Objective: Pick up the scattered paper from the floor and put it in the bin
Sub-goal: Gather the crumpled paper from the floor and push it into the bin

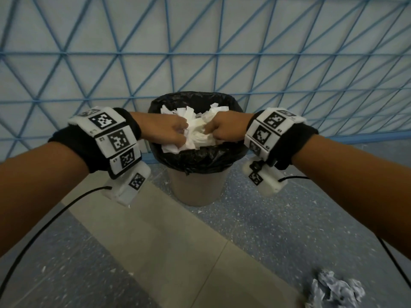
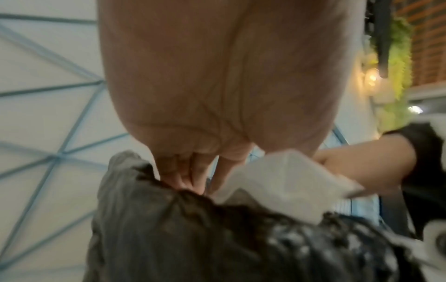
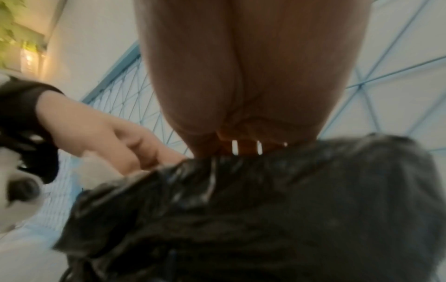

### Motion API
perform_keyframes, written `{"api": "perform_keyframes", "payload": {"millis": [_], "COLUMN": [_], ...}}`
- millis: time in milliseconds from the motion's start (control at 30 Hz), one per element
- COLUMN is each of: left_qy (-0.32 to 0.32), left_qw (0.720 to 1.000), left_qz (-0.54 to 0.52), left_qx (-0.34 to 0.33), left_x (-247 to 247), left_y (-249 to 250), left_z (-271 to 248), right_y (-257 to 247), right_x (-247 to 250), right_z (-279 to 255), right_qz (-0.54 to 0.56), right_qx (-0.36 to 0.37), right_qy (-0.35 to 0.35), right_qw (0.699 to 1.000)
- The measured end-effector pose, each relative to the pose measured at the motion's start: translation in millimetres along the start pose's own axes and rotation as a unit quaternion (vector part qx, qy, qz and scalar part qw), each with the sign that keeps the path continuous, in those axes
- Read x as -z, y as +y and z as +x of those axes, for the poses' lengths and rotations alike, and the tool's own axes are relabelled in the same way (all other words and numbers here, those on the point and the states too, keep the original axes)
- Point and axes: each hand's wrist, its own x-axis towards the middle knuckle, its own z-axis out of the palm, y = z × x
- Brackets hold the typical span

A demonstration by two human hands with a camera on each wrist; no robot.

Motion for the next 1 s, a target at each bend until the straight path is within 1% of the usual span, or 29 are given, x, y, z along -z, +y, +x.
{"api": "perform_keyframes", "payload": {"millis": [33, 67, 100, 167, 200, 233, 300, 333, 400, 467, 533, 567, 600, 667, 700, 733, 767, 800, 867, 900, 933, 967, 1000], "left_qy": [0.017, 0.038, 0.056, 0.077, 0.088, 0.105, 0.127, 0.117, 0.073, 0.044, 0.047, 0.076, 0.117, 0.218, 0.267, 0.302, 0.331, 0.35, 0.343, 0.317, 0.263, 0.188, 0.091], "left_qw": [0.996, 0.986, 0.98, 0.981, 0.983, 0.984, 0.984, 0.986, 0.99, 0.993, 0.996, 0.993, 0.985, 0.959, 0.946, 0.936, 0.925, 0.915, 0.89, 0.885, 0.894, 0.91, 0.925], "left_qz": [0.088, 0.162, 0.193, 0.176, 0.161, 0.145, 0.123, 0.12, 0.117, 0.103, 0.06, 0.075, 0.114, 0.176, 0.183, 0.18, 0.17, 0.147, 0.106, 0.095, 0.103, 0.111, 0.129], "left_qx": [0.008, 0.014, 0.017, 0.013, 0.008, 0.002, -0.002, -0.004, 0.001, 0.018, 0.051, 0.054, 0.051, 0.034, 0.014, -0.016, -0.069, -0.139, -0.281, -0.329, -0.349, -0.352, -0.346], "left_x": [0, 0, -2, -6, -8, -9, -14, -17, -20, -12, 4, 13, 20, 29, 31, 29, 23, 10, -31, -59, -88, -118, -152], "left_y": [-2, -5, -6, -3, 2, 7, 16, 20, 25, 27, 31, 33, 35, 44, 52, 64, 79, 95, 134, 153, 169, 186, 197], "left_z": [3, 7, 12, 19, 20, 21, 27, 30, 34, 32, 24, 20, 16, 5, 0, -1, -1, 0, 1, 3, 5, 6, 5], "right_y": [1, 2, 3, 5, 6, 6, 5, 4, 3, 5, 13, 18, 25, 38, 47, 56, 67, 80, 105, 119, 133, 148, 161], "right_x": [4, 7, 8, 5, 2, -3, -11, -14, -12, -4, 3, 5, 5, 0, -4, -10, -16, -24, -46, -61, -80, -101, -124], "right_z": [-4, -7, -11, -16, -16, -15, -10, -8, -7, -14, -26, -33, -42, -61, -71, -82, -93, -103, -127, -140, -152, -167, -182], "right_qz": [0.029, 0.052, 0.064, 0.062, 0.05, 0.032, 0.001, -0.007, 0.008, 0.028, 0.061, 0.087, 0.115, 0.177, 0.197, 0.205, 0.205, 0.207, 0.215, 0.208, 0.195, 0.178, 0.162], "right_qx": [0.007, 0.014, 0.018, 0.001, -0.011, -0.023, -0.038, -0.039, -0.043, -0.031, -0.012, -0.006, -0.001, 0.007, 0.01, 0.009, 0.0, -0.017, -0.076, -0.11, -0.144, -0.184, -0.222], "right_qy": [0.025, 0.057, 0.094, 0.153, 0.156, 0.139, 0.073, 0.043, 0.004, 0.008, 0.071, 0.118, 0.17, 0.259, 0.289, 0.309, 0.319, 0.318, 0.28, 0.244, 0.193, 0.13, 0.069], "right_qw": [0.999, 0.997, 0.993, 0.986, 0.986, 0.99, 0.997, 0.998, 0.999, 0.999, 0.995, 0.989, 0.979, 0.95, 0.937, 0.929, 0.925, 0.925, 0.933, 0.941, 0.951, 0.958, 0.959]}}
